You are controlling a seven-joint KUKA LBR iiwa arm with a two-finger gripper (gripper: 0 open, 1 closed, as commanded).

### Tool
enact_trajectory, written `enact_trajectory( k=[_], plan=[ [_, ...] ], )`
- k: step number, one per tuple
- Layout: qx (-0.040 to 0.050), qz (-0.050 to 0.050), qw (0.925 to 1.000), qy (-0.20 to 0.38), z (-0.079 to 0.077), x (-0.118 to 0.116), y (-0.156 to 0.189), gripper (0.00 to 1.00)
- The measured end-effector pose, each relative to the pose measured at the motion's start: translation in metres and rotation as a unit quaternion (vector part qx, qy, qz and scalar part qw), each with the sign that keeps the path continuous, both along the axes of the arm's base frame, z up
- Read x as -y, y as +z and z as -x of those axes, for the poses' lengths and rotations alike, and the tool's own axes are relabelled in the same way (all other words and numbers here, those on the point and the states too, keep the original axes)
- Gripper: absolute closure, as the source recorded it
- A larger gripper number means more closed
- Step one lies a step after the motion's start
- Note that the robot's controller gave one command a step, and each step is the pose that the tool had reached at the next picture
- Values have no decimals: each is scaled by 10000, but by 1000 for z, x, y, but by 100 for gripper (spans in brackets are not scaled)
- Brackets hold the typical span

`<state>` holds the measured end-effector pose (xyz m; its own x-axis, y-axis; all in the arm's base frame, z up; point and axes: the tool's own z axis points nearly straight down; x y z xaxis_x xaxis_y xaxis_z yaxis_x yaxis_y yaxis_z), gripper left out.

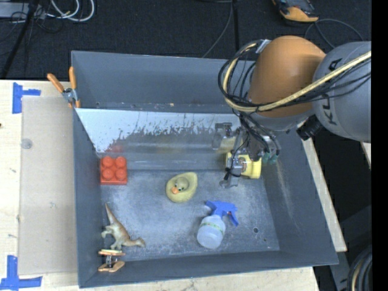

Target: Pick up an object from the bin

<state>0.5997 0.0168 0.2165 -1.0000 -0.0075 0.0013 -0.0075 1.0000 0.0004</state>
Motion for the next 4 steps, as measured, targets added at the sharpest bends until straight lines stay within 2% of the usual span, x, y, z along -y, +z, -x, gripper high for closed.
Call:
enact_trajectory(
  k=[1,2,3,4],
  plan=[
    [9,-2,9990,449,17,6,-29,0],
    [-11,-6,9878,1555,73,30,-58,0],
    [-5,-5,9793,2026,82,30,-70,0],
    [11,-5,9298,3680,83,18,-119,0]
  ],
)
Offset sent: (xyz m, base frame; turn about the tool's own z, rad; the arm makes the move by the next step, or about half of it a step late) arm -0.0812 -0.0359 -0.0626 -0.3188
